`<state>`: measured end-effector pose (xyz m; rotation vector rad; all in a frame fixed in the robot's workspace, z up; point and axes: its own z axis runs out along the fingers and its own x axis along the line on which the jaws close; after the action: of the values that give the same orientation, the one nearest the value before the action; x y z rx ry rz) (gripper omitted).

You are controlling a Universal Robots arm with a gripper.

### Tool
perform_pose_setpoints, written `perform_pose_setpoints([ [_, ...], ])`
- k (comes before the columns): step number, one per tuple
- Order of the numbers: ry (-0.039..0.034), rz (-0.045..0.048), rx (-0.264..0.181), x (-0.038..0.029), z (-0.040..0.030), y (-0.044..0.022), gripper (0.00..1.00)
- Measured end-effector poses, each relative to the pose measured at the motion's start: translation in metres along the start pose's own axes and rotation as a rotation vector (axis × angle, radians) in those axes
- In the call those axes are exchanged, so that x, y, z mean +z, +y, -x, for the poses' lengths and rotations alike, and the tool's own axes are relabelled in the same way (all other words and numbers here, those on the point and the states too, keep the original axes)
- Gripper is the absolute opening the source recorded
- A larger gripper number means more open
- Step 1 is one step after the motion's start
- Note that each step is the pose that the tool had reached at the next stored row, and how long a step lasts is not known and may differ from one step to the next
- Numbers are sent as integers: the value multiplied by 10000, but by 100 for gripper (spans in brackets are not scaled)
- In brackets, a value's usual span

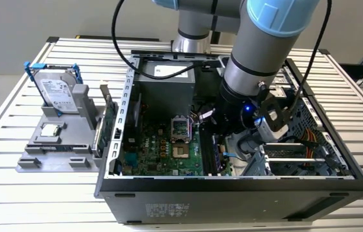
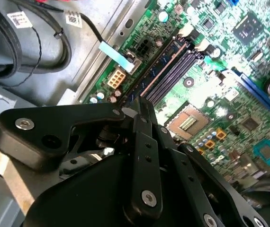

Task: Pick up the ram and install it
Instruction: 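Press down the ram until it locks into place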

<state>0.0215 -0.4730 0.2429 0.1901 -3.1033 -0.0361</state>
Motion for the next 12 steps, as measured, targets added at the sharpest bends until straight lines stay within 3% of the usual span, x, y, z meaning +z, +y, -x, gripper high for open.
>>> perform_pose_setpoints([
  [12, 69, -51, -1863, 0, 0, 0, 0],
])
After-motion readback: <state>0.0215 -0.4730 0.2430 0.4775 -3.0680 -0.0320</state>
